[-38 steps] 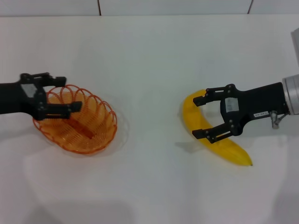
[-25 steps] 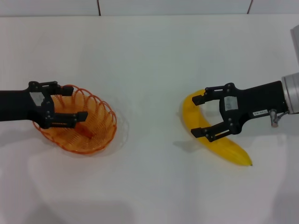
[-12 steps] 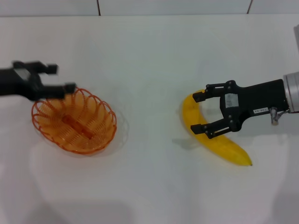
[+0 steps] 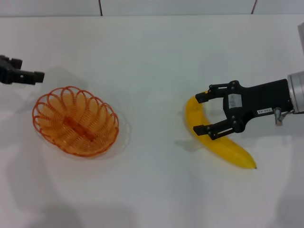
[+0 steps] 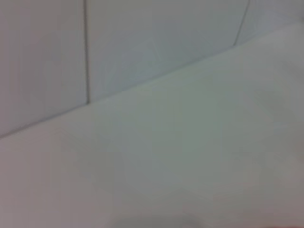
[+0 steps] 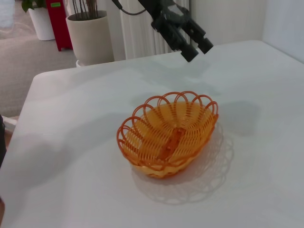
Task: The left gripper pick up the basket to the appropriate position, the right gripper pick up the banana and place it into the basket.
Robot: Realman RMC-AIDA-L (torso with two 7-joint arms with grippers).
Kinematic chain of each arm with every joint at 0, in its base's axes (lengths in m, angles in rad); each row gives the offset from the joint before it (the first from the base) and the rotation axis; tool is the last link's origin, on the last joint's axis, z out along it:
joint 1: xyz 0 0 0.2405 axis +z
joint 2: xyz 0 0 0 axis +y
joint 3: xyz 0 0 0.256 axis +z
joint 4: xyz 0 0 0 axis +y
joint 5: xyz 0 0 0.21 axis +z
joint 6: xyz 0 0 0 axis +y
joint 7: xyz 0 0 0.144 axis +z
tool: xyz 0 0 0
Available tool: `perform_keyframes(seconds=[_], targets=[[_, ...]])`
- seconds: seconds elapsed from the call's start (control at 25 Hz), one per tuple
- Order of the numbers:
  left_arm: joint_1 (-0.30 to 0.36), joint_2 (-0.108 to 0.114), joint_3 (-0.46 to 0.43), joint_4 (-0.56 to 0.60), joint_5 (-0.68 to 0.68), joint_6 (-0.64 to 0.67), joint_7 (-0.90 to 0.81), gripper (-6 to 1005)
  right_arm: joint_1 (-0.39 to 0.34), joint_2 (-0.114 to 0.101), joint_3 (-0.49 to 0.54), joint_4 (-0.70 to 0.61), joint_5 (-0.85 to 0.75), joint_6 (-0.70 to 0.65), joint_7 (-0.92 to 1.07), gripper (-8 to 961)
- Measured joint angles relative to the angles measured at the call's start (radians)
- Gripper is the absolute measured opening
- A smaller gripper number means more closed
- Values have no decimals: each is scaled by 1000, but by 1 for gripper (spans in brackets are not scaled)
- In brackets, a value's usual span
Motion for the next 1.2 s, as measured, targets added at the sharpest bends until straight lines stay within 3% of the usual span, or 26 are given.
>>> perform_keyframes(seconds=[0.2,0.52,1.2], targets=[[-28,-31,-1,-5,115,-35,-27,876,1,0,0,0,0,0,0,905],[-57,-67,9,-39,162,-63,-22,877,0,2,-1,2,-1,5,-3,905],[-100,-98,19,-190,264,-170,6,787,-5,3,0,4,-1,10,-9,905]])
